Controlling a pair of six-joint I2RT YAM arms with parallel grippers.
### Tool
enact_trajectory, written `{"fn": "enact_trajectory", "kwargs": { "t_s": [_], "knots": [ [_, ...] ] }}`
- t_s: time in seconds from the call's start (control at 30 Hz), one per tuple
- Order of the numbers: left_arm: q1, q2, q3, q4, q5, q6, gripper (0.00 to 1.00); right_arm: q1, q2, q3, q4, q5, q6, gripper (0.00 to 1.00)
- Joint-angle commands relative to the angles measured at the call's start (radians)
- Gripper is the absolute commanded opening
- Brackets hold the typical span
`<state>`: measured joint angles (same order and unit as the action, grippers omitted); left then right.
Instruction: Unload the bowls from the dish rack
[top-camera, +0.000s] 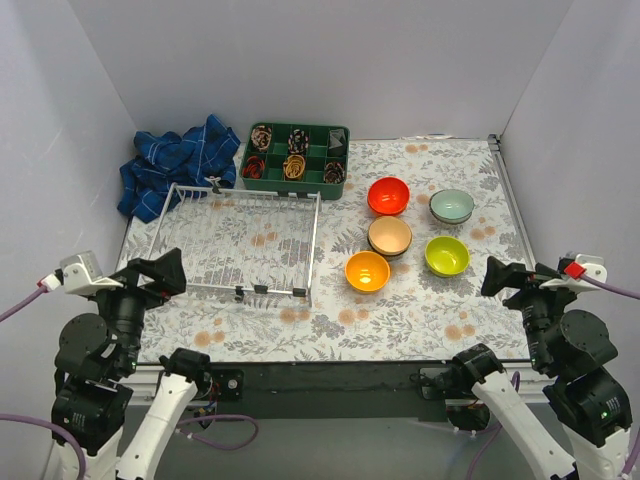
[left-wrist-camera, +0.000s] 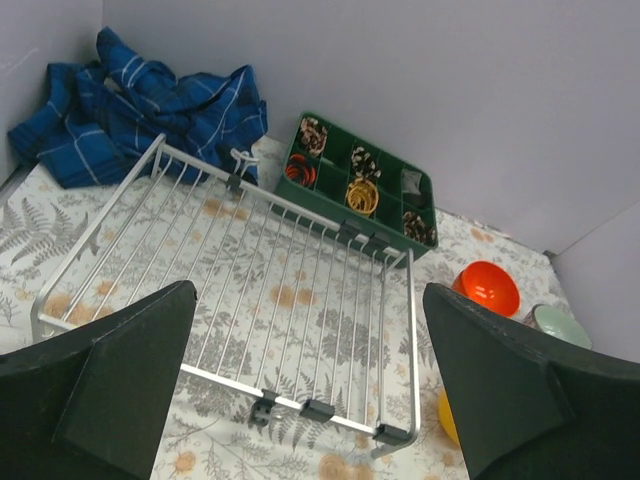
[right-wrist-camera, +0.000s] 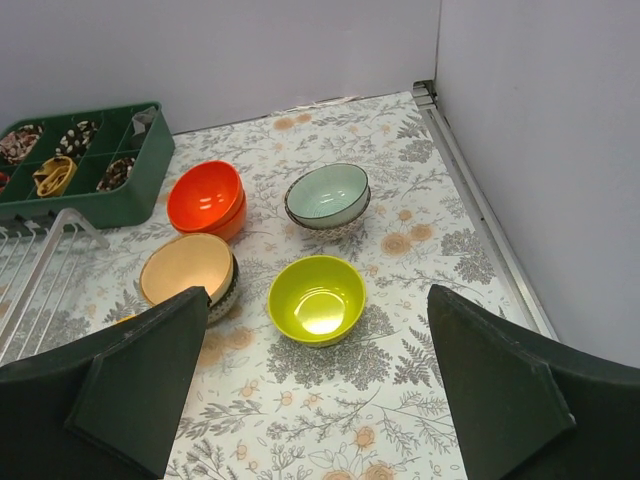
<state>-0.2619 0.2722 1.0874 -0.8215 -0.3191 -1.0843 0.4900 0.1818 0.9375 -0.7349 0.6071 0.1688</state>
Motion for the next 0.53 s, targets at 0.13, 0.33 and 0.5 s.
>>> {"fn": "enact_trajectory", "kwargs": {
  "t_s": [0.13, 0.33, 0.5],
  "knots": [
    [0.001, -0.053, -0.067, -0.070, -0.051, -0.037, 0.98, -0.002, -0.031, -0.025, 0.006, -0.007, -0.028, 0.99],
    [0.001, -0.065, -0.072, -0.077, -0.078, -0.035, 0.98, -0.001, -0.042, -0.020, -0.003, -0.015, -0.034, 0.99],
    [0.001, -0.060, -0.067, -0.068, -0.080, -0.026, 0.98, -0.001, -0.050, -0.011, -0.008, -0.013, -0.040, 0.98]
  ]
}}
